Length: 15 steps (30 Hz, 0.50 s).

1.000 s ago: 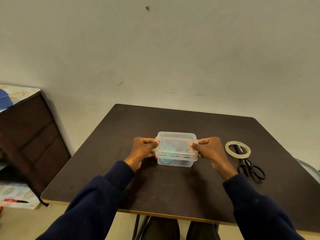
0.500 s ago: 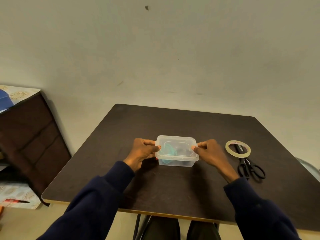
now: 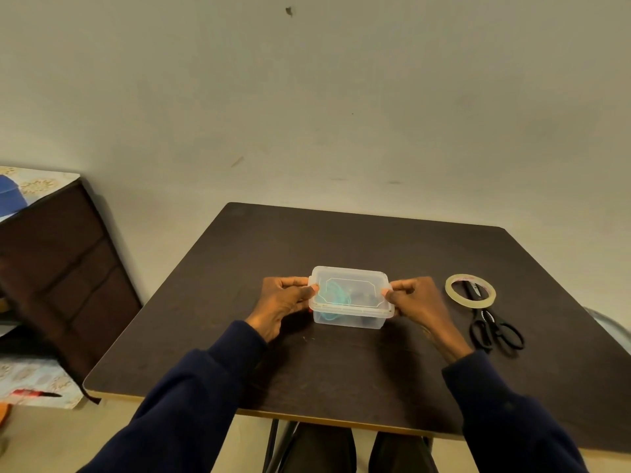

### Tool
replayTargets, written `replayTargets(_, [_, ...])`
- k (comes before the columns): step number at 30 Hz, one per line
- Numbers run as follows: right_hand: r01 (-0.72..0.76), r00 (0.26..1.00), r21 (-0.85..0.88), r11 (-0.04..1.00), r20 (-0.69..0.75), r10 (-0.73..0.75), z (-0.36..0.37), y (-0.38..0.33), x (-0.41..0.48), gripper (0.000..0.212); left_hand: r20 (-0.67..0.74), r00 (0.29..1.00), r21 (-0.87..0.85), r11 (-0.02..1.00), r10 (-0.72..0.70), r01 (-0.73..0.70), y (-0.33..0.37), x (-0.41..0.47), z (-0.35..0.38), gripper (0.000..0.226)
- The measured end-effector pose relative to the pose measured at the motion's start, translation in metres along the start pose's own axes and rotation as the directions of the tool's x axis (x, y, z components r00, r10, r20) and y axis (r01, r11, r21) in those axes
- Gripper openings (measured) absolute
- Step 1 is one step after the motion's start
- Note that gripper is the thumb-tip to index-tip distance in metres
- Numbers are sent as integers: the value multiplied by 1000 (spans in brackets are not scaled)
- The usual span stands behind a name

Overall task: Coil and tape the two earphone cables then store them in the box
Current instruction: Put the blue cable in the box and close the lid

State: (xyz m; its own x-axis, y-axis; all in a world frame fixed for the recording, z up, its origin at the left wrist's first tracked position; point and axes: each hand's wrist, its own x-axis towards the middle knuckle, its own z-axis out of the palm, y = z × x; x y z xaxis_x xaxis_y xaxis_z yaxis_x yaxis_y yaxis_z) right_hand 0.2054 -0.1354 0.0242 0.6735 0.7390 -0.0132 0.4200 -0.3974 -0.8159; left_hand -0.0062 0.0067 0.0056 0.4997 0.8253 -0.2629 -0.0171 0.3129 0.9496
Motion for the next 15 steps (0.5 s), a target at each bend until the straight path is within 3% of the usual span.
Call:
replayTargets(4, [-9, 1000, 65, 998, 12, 8, -2, -1, -3, 1, 43, 999, -68, 997, -22, 25, 0, -2, -4, 28])
replayTargets(10, [-22, 1000, 92, 996, 9, 21, -4, -3, -7, 14, 43, 999, -72, 997, -7, 10, 0, -4, -6, 23])
replayTargets(15, [-5, 998, 83, 997, 55, 1, -13, -5, -13, 32, 74, 996, 34, 998, 53, -56, 4, -8, -11, 32])
